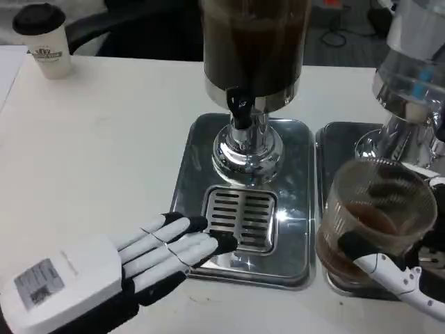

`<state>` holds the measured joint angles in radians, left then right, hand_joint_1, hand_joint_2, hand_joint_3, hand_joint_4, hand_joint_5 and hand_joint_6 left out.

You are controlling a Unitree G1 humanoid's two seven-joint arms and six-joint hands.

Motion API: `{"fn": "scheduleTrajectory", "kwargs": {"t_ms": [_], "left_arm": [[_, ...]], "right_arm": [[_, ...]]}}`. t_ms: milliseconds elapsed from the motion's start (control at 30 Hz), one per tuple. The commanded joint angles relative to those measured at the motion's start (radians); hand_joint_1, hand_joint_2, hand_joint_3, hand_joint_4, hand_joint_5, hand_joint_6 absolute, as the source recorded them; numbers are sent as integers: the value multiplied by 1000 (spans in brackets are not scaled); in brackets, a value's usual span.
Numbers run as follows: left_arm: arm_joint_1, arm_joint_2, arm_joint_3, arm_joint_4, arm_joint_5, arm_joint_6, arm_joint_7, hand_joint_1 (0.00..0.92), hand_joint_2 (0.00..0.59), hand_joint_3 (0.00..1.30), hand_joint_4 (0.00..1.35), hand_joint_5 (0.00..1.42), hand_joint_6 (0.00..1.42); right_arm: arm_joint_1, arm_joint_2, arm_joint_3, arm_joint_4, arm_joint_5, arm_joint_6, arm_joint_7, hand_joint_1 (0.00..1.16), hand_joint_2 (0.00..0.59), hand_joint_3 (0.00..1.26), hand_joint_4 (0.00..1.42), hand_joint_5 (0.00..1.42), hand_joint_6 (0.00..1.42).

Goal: Grasp the cup under the faucet to collect the drink, then remove the cup.

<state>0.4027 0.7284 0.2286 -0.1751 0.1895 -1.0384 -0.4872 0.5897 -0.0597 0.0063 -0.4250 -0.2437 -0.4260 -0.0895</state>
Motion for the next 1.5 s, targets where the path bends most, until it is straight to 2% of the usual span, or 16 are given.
{"fn": "scheduleTrajectory", "kwargs": {"t_ms": [33, 167, 267, 467, 667, 1133, 1500], "left_arm": [[22, -22, 29, -26, 53, -6, 30, 0, 34, 23, 0, 0, 0], [55, -77, 82, -91, 150, 37, 53, 0, 29, 4, 0, 0, 0], [71, -92, 91, -114, 189, 69, 60, 0, 28, 0, 0, 0, 0], [90, -94, 95, -128, 214, 150, 68, 0, 46, 0, 0, 0, 0], [107, -96, 91, -147, 219, 191, 78, 0, 57, 0, 0, 0, 0], [155, -113, 99, -183, 238, 222, 108, 0, 71, 0, 0, 0, 0], [170, -120, 101, -197, 261, 229, 128, 0, 74, 0, 0, 0, 0]], "right_arm": [[-7, 3, -4, -35, 28, -43, 1, 942, 157, 799, 850, 1016, 1329], [-7, 2, -4, -37, 33, -44, 6, 941, 157, 799, 850, 1016, 1329], [-9, 3, -4, -39, 34, -44, 10, 941, 157, 799, 850, 1024, 1329], [-26, 4, 2, -37, 34, -36, 21, 941, 157, 800, 850, 1028, 1329], [-65, 2, 19, -12, 40, -30, 45, 941, 157, 800, 850, 1028, 1329], [-108, -10, 29, 24, 67, -32, 84, 947, 164, 807, 861, 1029, 1329], [-94, -19, 32, 10, 85, -30, 93, 952, 168, 809, 867, 1029, 1329]]}}
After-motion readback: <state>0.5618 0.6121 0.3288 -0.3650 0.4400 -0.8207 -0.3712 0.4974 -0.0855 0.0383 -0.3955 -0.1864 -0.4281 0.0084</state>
